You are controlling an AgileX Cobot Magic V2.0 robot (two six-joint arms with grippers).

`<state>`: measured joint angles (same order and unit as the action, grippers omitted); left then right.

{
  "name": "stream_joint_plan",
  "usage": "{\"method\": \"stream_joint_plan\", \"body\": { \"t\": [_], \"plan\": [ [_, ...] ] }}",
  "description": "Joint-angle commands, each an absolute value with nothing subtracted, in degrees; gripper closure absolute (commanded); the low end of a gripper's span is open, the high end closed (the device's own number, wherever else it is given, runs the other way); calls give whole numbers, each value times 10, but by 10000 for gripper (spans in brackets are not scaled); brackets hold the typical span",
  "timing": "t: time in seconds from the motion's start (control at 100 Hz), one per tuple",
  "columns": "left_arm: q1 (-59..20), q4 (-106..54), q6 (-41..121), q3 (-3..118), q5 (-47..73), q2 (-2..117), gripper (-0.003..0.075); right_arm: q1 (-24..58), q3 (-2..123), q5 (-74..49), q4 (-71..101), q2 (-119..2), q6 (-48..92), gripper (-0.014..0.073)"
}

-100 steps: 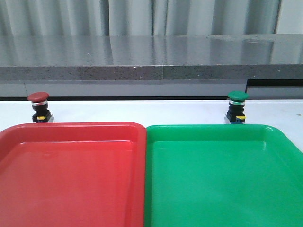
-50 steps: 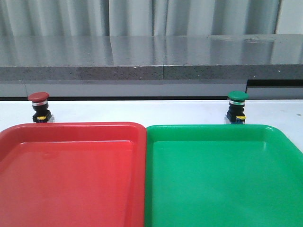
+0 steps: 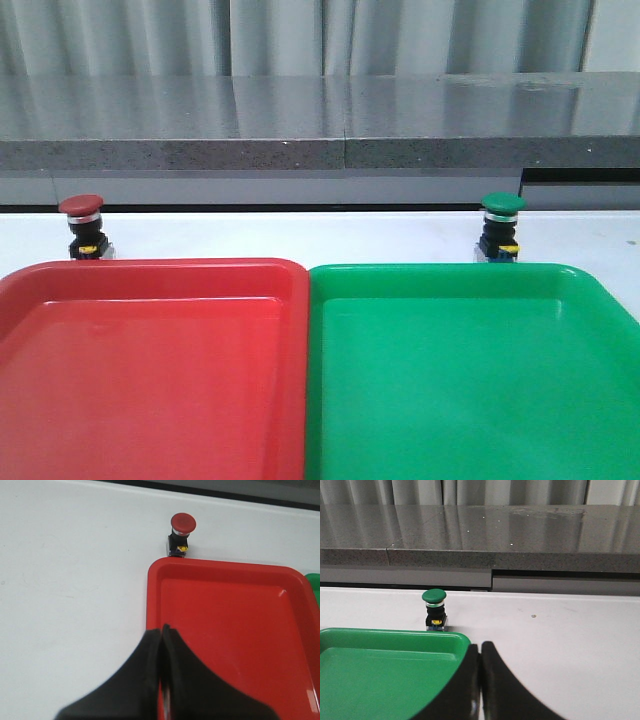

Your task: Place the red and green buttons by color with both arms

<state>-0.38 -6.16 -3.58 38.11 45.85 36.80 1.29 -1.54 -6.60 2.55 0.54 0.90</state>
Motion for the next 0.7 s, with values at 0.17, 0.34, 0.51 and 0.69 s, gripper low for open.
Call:
{"method": "stream_joint_plan", "body": {
  "t": [0.17,0.34,0.51,0.69],
  "plan": [
    [-3,-70,-31,402,430,378,603,10,-8,-19,26,19,12,660],
    [-3,-73,-22,402,430,378,223,10,-8,-19,26,19,12,660],
    [-3,-79,-22,402,430,378,55,10,-8,-19,26,19,12,660],
    [-3,-109,-6,407,426,378,61,10,-8,-19,26,19,12,660]
  ]
}}
